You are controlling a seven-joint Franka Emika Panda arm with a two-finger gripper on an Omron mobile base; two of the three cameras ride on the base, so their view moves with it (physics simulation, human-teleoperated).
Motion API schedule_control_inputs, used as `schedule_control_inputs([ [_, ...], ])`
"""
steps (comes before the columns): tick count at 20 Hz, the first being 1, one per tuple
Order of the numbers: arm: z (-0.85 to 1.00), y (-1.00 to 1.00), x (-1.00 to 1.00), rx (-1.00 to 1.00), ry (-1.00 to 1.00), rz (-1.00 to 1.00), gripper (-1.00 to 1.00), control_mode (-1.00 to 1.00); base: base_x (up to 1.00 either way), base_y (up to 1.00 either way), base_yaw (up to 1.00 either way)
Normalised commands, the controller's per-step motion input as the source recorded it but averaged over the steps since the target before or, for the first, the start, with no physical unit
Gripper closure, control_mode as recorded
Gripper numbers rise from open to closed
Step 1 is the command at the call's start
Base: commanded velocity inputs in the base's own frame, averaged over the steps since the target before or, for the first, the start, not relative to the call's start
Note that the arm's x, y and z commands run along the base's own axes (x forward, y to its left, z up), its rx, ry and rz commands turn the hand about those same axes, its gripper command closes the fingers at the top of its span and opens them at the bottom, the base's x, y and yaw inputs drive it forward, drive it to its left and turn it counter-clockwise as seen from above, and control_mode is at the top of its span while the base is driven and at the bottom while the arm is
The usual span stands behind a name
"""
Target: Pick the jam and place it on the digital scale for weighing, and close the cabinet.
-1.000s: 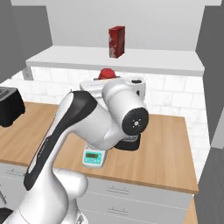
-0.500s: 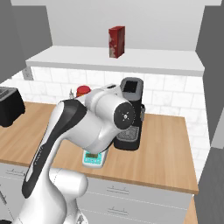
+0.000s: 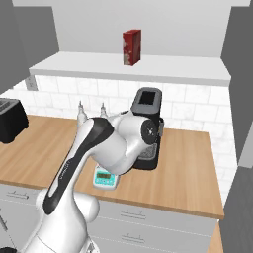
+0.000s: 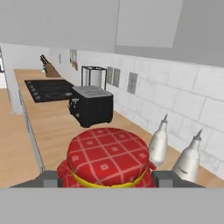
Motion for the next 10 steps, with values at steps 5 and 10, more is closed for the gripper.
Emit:
schedule_control_inputs([
  [5, -0.47, 0.0, 0.0, 0.0, 0.0, 0.01, 1.0, -1.0, 0.0, 0.0, 0.0],
  [10, -0.49, 0.0, -0.02, 0.0, -0.03, -0.01, 1.0, -1.0, 0.0, 0.0, 0.0],
])
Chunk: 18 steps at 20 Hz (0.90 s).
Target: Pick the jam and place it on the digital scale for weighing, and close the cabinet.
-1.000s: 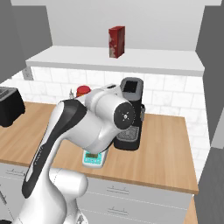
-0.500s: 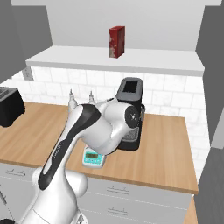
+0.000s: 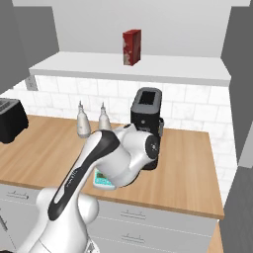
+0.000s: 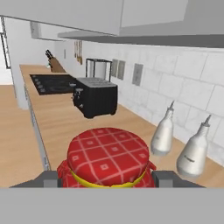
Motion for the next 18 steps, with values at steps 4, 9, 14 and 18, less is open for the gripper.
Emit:
schedule_control_inputs([
  [4, -0.43, 0.0, -0.02, 0.0, 0.0, 0.0, 1.0, -1.0, 0.0, 0.0, 0.0],
  [9, -0.14, -0.01, -0.4, 0.01, -0.14, 0.0, 1.0, -1.0, 0.0, 0.0, 0.0],
  [14, -0.27, 0.0, -0.36, 0.0, -0.11, 0.0, 1.0, -1.0, 0.0, 0.0, 0.0],
  [18, -0.29, 0.0, -0.1, 0.01, -0.03, 0.0, 1.0, -1.0, 0.0, 0.0, 0.0],
])
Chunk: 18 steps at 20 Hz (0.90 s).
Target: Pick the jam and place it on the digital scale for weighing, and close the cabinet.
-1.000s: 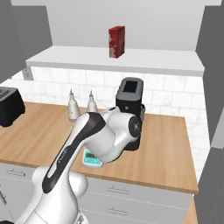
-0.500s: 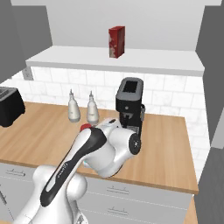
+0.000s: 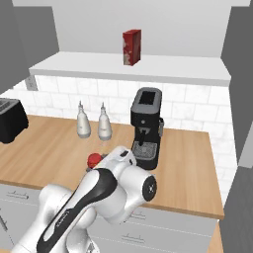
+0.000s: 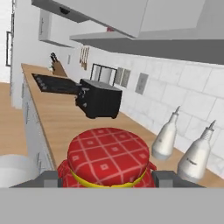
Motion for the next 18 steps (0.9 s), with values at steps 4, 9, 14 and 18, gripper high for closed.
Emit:
schedule_control_inputs([
  [4, -0.18, -0.02, 0.0, 0.04, 0.0, 0.0, 1.0, -1.0, 0.0, 0.0, 0.0],
  [9, -0.25, 0.0, 0.14, 0.01, 0.03, 0.0, 1.0, -1.0, 0.0, 0.0, 0.0],
  [14, -0.07, 0.0, 0.47, 0.02, 0.15, 0.01, 1.0, -1.0, 0.0, 0.0, 0.0],
  [18, -0.18, -0.02, 0.44, 0.02, 0.09, 0.09, 1.0, -1.0, 0.0, 0.0, 0.0],
])
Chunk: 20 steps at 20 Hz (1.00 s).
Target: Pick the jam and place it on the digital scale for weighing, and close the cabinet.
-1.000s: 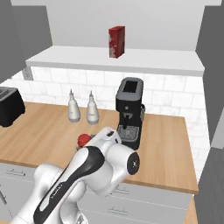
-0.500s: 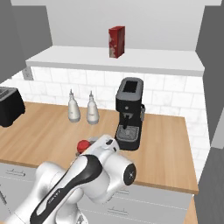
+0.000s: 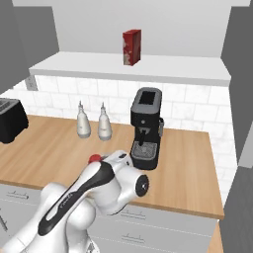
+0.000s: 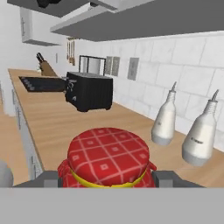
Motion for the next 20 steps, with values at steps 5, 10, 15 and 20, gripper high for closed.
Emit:
schedule_control_inputs([
  [5, -0.23, -0.04, 0.33, 0.02, 0.0, 0.09, 1.0, -1.0, 0.0, 0.0, 0.0],
  [10, -0.15, -0.07, 0.43, 0.04, 0.0, 0.1, 1.0, -1.0, 0.0, 0.0, 0.0],
  [15, -0.1, -0.08, 0.44, 0.03, 0.0, 0.06, 1.0, -1.0, 0.0, 0.0, 0.0],
  [20, -0.31, -0.14, 0.27, 0.0, 0.0, 0.03, 1.0, -1.0, 0.0, 0.0, 0.0],
])
